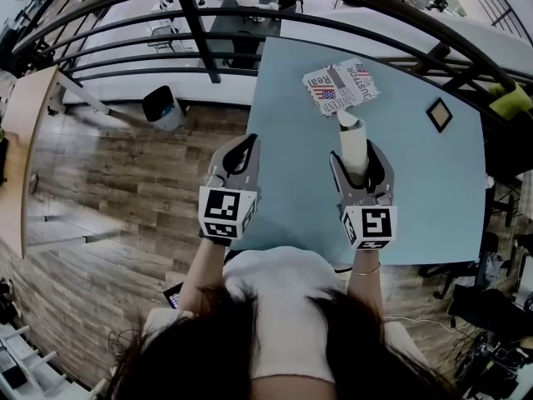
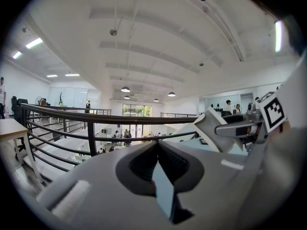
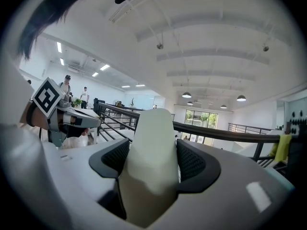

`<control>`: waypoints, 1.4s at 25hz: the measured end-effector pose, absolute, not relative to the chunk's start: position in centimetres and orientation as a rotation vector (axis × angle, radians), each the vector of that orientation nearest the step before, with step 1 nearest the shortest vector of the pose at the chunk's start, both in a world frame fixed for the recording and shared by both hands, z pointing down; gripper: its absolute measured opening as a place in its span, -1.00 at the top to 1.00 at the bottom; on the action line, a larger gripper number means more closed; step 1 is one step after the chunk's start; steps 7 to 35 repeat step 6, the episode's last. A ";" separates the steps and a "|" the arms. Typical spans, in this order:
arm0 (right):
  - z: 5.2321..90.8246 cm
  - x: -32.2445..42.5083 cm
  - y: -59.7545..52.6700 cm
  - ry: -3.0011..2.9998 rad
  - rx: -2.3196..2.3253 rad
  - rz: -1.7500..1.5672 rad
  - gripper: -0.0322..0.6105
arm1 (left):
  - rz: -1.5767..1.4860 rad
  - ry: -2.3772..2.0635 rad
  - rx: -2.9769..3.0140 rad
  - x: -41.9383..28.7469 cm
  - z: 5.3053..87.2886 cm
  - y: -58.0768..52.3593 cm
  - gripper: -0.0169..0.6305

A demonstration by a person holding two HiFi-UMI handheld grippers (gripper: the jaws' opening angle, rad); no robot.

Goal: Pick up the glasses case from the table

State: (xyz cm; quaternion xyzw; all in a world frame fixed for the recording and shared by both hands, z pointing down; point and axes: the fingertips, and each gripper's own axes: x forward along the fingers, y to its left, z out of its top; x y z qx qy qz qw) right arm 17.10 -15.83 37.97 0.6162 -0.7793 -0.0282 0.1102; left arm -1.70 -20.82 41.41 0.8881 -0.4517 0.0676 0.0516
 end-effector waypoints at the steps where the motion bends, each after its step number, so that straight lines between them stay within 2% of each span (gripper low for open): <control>1: 37.9 17.0 -15.7 -2.290 1.810 -0.088 -0.06 | 0.208 -1.373 2.701 -1.8 41.5 -20.7 0.77; 35: 38.0 16.4 -15.2 -2.289 1.805 -0.081 -0.06 | 0.213 -1.375 2.693 -2.2 41.7 -20.1 0.77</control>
